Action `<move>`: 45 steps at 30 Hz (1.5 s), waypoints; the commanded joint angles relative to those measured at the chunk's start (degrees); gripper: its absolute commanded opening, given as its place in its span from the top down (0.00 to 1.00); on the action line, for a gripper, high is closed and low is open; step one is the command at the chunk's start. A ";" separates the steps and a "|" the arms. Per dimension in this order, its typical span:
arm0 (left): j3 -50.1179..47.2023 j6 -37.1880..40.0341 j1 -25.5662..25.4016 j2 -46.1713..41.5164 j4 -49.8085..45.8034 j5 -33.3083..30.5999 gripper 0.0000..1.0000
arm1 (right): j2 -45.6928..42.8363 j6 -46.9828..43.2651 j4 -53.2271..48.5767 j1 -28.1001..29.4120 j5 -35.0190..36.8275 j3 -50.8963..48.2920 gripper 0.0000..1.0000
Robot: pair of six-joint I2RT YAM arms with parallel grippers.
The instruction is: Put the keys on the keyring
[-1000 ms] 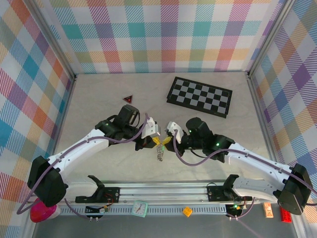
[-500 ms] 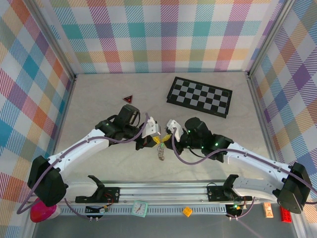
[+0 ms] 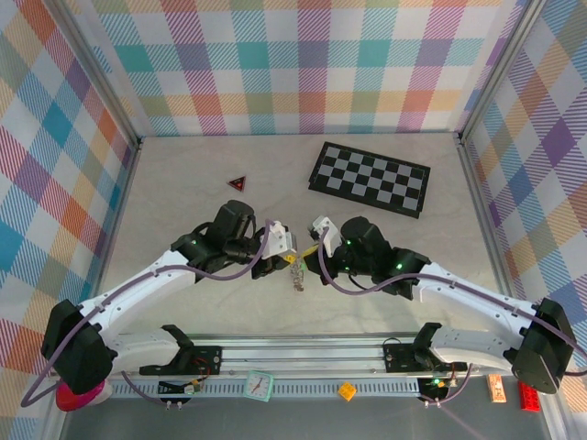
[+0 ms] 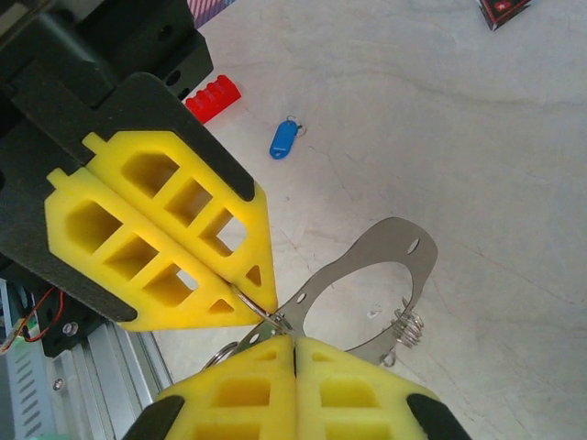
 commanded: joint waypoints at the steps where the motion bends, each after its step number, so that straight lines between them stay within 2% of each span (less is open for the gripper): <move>1: -1.48 -0.87 -1.15 -2.61 5.54 1.19 1.00 | 0.28 1.44 3.41 -0.97 0.22 -0.87 1.00; 8: -3.55 -5.84 -1.14 -3.25 12.01 5.46 1.00 | -0.20 -1.85 5.64 -1.13 -4.10 -3.00 1.00; 12: -4.07 -7.79 -1.19 -2.64 13.93 6.94 1.00 | -3.00 -5.16 4.41 -1.27 -2.41 -2.98 0.84; 15: -5.06 -8.16 -1.19 -2.21 15.58 7.89 1.00 | -7.47 -10.23 6.08 -1.87 -0.30 -5.10 0.68; 17: -5.83 -8.81 -1.19 -1.89 17.47 8.43 1.00 | -10.84 -14.19 9.84 -2.23 1.42 -8.09 0.65; 20: -7.26 -9.04 -1.19 -1.76 20.48 9.01 1.00 | -14.50 -24.22 16.60 -2.46 -3.33 -13.60 0.56; 25: -10.07 -9.02 -1.19 -2.69 26.06 10.56 1.00 | -14.21 -30.09 14.37 -2.42 -9.84 -13.17 0.57; 33: -10.56 -7.02 -1.19 -2.75 26.15 14.18 1.00 | -11.67 -29.16 14.91 -2.42 -10.48 -11.53 0.64; 45: -11.13 -6.75 -1.19 -3.16 26.50 17.91 1.00 | -9.60 -27.83 16.95 -2.44 -13.04 -11.18 0.81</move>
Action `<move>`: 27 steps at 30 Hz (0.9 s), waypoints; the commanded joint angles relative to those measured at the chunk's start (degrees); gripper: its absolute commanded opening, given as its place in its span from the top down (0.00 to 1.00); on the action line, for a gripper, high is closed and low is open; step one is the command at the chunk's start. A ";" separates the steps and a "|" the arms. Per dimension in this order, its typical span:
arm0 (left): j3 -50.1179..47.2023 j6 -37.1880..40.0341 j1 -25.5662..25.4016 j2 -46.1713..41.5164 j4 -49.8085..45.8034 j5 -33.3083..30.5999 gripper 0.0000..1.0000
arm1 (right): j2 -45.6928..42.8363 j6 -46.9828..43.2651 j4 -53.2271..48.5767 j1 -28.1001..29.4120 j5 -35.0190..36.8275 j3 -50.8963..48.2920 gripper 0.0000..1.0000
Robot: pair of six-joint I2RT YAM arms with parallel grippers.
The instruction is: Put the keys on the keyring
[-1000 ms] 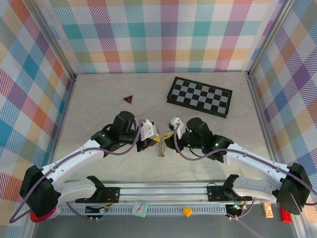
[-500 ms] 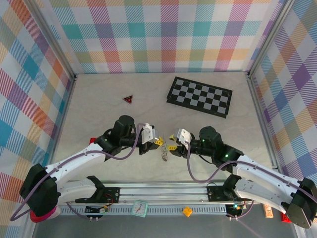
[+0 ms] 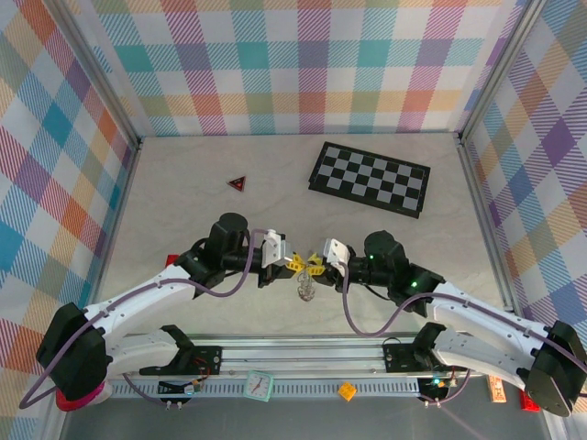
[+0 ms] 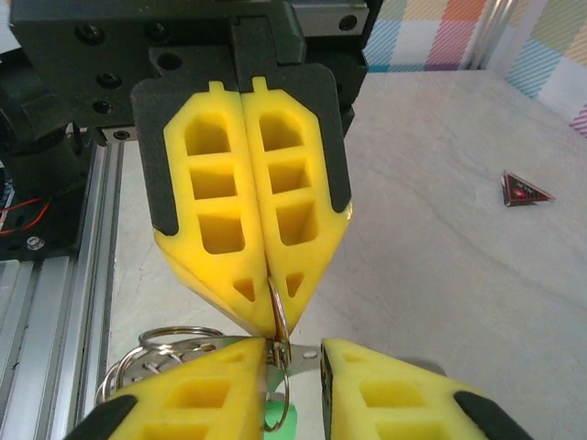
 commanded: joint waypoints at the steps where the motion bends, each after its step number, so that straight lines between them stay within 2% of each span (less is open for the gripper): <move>1: -0.71 1.77 -0.29 -1.23 3.98 5.02 1.00 | 0.83 -0.06 3.23 -0.19 -3.11 1.93 0.83; 6: -0.80 1.64 -0.28 -1.06 4.85 5.62 1.00 | 1.34 0.17 4.23 -0.17 -5.55 2.31 1.00; 8: -0.64 1.66 -0.29 -1.19 4.24 4.06 1.00 | 1.08 -0.59 3.74 -0.12 -5.69 2.40 1.00; 11: 0.39 2.65 -0.29 -1.62 0.54 0.11 0.77 | 0.53 -3.14 -0.29 -0.12 -4.41 3.45 1.00; 13: 1.40 4.06 -0.29 -1.74 -2.75 -2.01 0.74 | 0.68 -5.20 -4.61 -0.12 -3.30 5.17 1.00; 20: 5.28 8.11 -0.29 -0.93 -12.42 -3.78 0.77 | 3.69 -9.60 -18.16 -0.12 -2.61 13.05 1.00; 23: 6.16 8.71 -0.29 -0.72 -13.64 -3.80 0.82 | 5.63 -10.73 -22.77 0.05 -2.92 16.16 1.00; 27: 7.14 9.32 -0.29 -0.46 -14.98 -3.43 0.83 | 7.69 -11.61 -26.13 0.40 -1.66 18.99 1.00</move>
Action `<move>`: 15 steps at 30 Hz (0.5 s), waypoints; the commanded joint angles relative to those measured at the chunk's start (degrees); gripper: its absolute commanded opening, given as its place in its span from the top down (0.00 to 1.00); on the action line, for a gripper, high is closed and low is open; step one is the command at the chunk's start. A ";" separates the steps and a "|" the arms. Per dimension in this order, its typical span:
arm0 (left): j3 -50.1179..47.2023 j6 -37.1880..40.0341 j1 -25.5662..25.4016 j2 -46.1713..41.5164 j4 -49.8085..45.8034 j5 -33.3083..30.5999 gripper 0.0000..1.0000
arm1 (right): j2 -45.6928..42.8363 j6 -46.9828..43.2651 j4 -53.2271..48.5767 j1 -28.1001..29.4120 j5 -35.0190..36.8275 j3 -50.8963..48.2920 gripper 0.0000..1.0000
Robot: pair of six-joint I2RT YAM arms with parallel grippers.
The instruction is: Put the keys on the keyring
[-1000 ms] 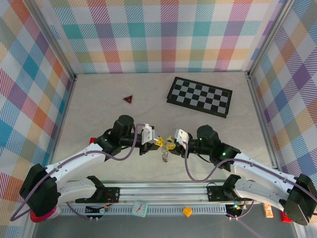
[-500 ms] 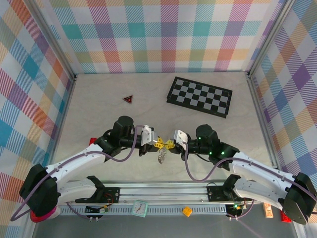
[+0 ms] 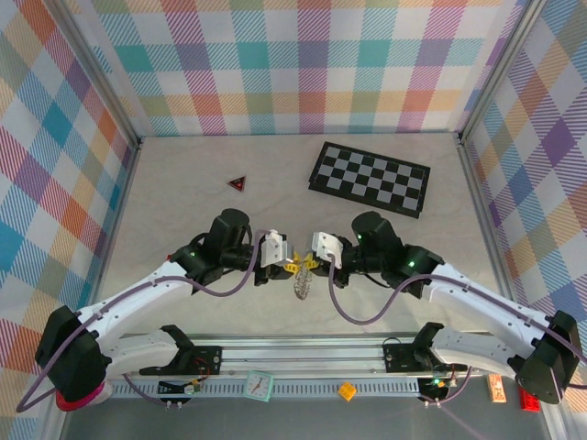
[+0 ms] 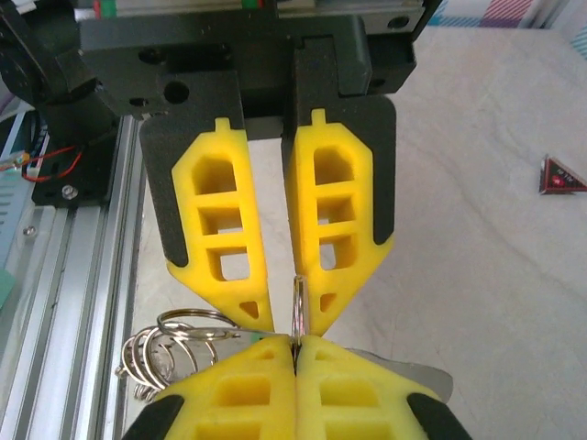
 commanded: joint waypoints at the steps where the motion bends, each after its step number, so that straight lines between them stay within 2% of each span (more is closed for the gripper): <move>1: 2.17 2.16 -0.29 0.10 -2.90 0.86 0.83 | 1.11 -2.79 -4.70 0.76 0.41 3.42 1.00; 6: 2.62 2.32 -0.29 0.67 -3.19 1.82 0.83 | 2.82 -3.87 -6.04 1.60 0.61 5.35 1.00; 11: 3.51 2.73 -0.29 1.68 -3.78 2.07 0.92 | 4.28 -4.11 -6.53 2.34 -0.06 7.02 1.00; 13: 3.92 3.23 -0.29 1.88 -4.36 2.03 1.00 | 4.74 -4.14 -7.49 2.45 0.29 7.72 1.00; 15: 4.08 3.35 -0.29 1.80 -4.60 2.04 1.00 | 4.17 -2.76 -6.53 2.38 1.06 7.43 1.00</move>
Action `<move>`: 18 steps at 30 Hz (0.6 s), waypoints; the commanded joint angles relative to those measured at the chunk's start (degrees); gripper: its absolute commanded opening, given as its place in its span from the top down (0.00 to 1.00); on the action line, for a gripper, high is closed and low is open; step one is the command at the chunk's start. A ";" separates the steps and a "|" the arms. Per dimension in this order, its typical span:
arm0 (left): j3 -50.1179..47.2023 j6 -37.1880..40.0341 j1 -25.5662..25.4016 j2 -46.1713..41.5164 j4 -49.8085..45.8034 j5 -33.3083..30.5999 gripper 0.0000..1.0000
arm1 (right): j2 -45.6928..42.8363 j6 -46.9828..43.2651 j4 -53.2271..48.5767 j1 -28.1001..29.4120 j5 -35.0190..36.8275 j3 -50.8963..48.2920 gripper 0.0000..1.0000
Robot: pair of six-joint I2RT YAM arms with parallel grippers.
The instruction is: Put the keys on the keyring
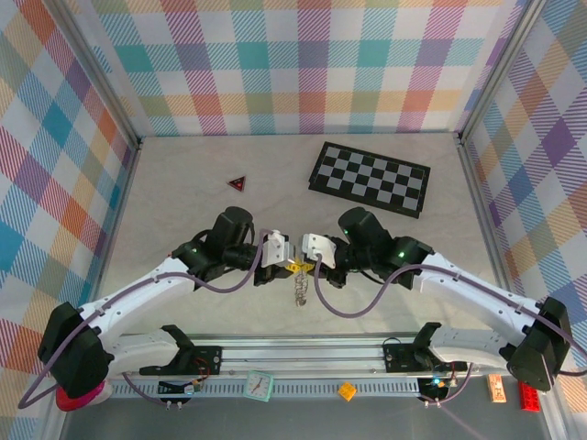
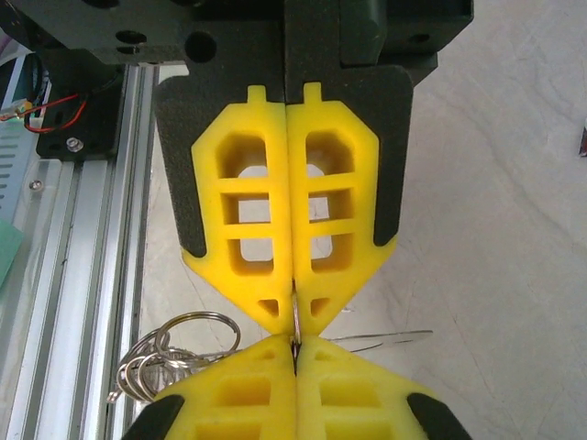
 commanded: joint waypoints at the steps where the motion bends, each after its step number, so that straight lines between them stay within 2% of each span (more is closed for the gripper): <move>1: 2.05 1.25 -0.29 0.02 -0.58 1.78 1.00 | -1.65 1.47 2.96 0.19 -1.14 1.08 0.92; 2: 1.86 1.10 -0.29 -0.19 -0.28 1.97 1.00 | -2.77 3.09 4.88 -0.49 -1.27 -0.20 0.83; 3: 1.45 0.65 -0.29 -0.45 0.45 2.17 1.00 | -4.67 5.19 7.28 -1.36 -1.51 -1.99 0.77; 6: -0.84 -2.09 -0.22 -1.51 4.66 2.34 1.00 | -9.20 11.29 13.06 -3.26 -1.85 -7.54 0.69; 11: -5.37 -7.30 -0.29 -3.16 14.12 2.22 1.00 | -12.33 19.01 17.20 -3.41 -1.81 -13.15 0.68; 18: -6.87 -9.74 -0.52 -3.21 17.72 0.12 1.00 | -11.98 28.11 21.22 -3.41 -4.57 -15.31 0.68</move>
